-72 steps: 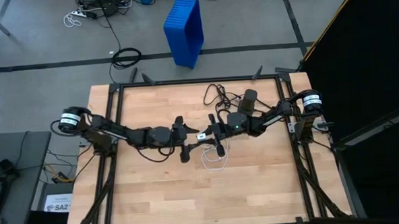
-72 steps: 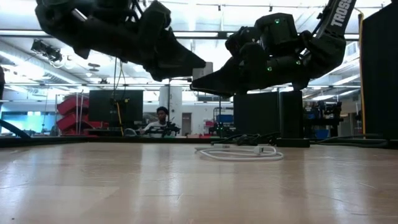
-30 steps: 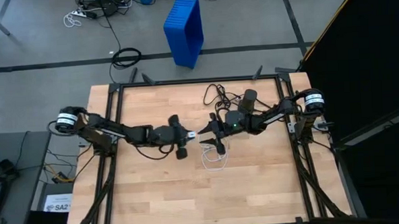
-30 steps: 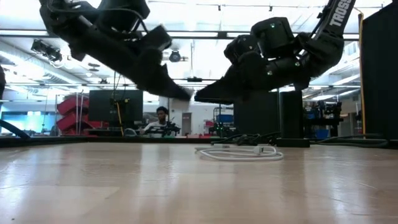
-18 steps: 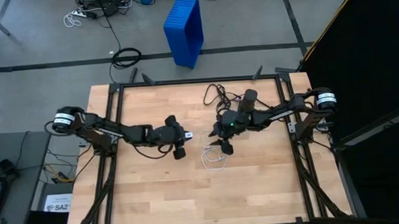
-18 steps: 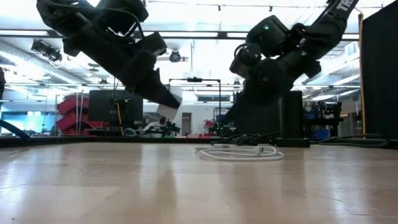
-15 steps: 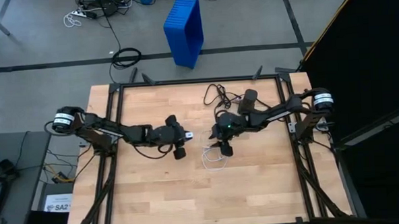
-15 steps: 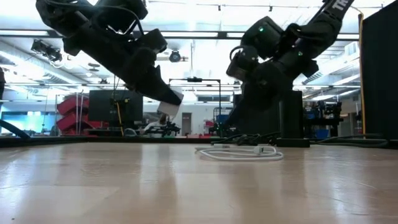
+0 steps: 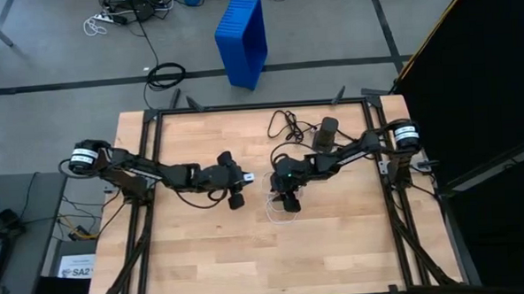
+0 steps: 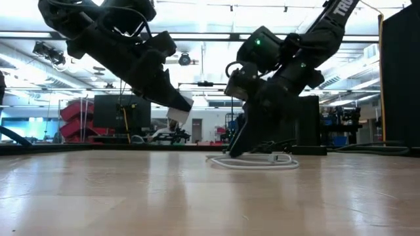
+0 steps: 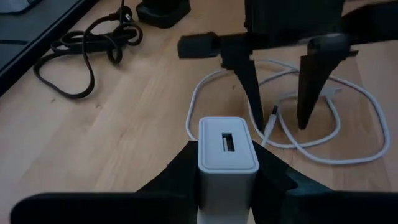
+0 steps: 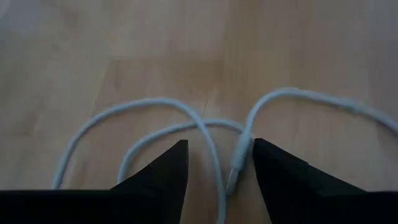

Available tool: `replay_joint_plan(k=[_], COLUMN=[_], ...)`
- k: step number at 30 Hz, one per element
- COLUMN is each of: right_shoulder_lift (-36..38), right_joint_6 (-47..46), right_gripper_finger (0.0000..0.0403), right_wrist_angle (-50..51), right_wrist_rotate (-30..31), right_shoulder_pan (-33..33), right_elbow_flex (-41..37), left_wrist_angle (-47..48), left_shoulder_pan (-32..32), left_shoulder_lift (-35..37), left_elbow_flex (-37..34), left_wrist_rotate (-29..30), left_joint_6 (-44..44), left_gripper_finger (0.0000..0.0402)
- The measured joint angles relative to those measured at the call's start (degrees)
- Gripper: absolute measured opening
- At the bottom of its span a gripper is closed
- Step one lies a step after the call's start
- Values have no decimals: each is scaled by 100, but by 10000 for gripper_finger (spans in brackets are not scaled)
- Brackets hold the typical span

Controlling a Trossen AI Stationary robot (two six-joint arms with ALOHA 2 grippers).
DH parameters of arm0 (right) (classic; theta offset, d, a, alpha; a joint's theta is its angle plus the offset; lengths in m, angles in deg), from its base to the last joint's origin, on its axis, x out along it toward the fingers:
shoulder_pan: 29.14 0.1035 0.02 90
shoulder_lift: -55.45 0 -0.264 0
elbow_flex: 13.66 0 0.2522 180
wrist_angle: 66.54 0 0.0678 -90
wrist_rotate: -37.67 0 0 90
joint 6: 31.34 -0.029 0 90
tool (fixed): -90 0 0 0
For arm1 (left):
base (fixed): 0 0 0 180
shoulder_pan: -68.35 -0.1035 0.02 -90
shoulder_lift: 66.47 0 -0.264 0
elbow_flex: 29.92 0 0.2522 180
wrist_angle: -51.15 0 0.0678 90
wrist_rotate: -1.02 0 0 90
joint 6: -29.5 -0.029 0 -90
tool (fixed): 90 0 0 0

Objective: Insert USB
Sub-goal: Insert the white charger cable into the white charger adapter

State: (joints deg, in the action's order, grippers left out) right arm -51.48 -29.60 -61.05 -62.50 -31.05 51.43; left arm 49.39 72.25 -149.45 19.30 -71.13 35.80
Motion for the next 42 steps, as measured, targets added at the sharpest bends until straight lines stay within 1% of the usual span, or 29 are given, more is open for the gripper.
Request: replay_joint_plan(k=[4,8,11,17,22,28,33,42], right_shoulder_lift=[4,4,4,4,4,4,4,4], right_joint_6=[-18,-24,-30,-262,-317,-319,-359,-464], right_gripper_finger=[123,94,83,84,89,82,83,80], right_wrist_angle=[125,124,116,102,89,91,-25,-13], right_wrist_rotate=[291,267,110,-222,-170,-96,-335,-281], right_shoulder_pan=[-2,-32,-63,-185,-280,-313,-318,-482], right_elbow_flex=[9,9,7,31,31,31,31,33], left_wrist_angle=[-13,-36,-45,-42,-41,-42,-45,-48], left_shoulder_pan=[0,0,0,0,0,0,0,0], left_shoulder_lift=[0,0,1,2,2,2,4,4], left_elbow_flex=[0,0,0,0,0,0,0,0], left_wrist_rotate=[0,0,-72,-74,-96,-101,-101,-157], left_joint_6=[1,1,34,38,40,40,43,60], left_gripper_finger=[75,75,75,75,75,75,75,75])
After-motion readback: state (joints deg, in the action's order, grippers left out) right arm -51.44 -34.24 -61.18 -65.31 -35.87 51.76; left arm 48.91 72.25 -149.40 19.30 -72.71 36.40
